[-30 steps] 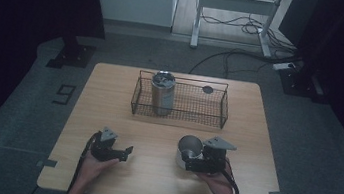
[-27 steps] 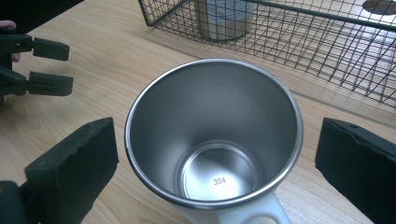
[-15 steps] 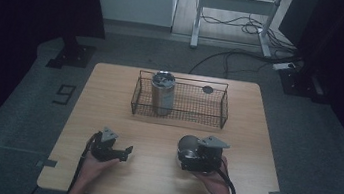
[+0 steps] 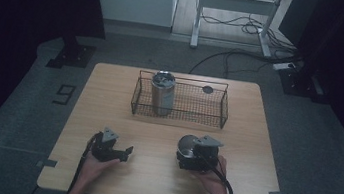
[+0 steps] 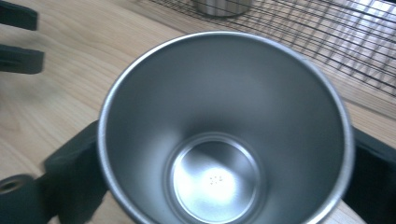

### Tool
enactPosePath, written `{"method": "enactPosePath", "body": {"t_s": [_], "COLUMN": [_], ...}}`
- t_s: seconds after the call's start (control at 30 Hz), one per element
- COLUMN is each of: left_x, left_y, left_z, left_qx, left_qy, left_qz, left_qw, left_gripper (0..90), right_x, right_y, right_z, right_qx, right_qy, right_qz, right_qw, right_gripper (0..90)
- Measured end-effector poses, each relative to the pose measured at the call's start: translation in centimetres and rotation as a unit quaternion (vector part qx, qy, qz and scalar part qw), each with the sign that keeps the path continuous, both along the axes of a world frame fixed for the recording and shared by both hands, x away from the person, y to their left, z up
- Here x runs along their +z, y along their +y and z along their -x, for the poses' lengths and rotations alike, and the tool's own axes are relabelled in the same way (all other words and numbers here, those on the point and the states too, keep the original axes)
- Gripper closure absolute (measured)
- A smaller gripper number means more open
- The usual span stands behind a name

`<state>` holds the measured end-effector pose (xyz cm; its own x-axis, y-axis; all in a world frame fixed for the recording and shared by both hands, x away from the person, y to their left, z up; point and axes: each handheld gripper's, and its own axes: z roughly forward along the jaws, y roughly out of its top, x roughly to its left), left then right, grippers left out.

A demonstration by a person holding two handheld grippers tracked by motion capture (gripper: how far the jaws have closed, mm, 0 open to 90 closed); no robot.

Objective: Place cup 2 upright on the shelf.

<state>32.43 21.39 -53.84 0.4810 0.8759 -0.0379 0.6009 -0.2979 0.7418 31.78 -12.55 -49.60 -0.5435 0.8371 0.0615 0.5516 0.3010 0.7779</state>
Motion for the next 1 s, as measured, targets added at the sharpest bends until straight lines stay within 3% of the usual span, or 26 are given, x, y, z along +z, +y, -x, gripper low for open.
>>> {"method": "enactPosePath", "body": {"t_s": [0.43,0.73,1.0], "left_x": [0.0,0.0,-0.4], "left_y": [0.2,0.0,-0.7], "left_z": [-0.1,-0.1,0.0], "left_qx": [0.001,0.005,-0.001], "left_qy": [0.002,0.002,0.009], "left_qz": [0.004,0.014,0.008], "left_qw": [1.0,0.9999,0.9999], "left_gripper": [10.1,13.2,13.5], "right_x": [0.0,0.1,0.6], "right_y": [-0.2,-0.9,-1.3], "right_z": [-0.1,-0.1,0.0], "right_qx": [0.015,-0.001,-0.014], "right_qy": [-0.01,-0.01,-0.02], "right_qz": [0.009,-0.013,-0.025], "right_qw": [0.9998,0.9999,0.9994], "right_gripper": [6.5,6.7,6.8]}}
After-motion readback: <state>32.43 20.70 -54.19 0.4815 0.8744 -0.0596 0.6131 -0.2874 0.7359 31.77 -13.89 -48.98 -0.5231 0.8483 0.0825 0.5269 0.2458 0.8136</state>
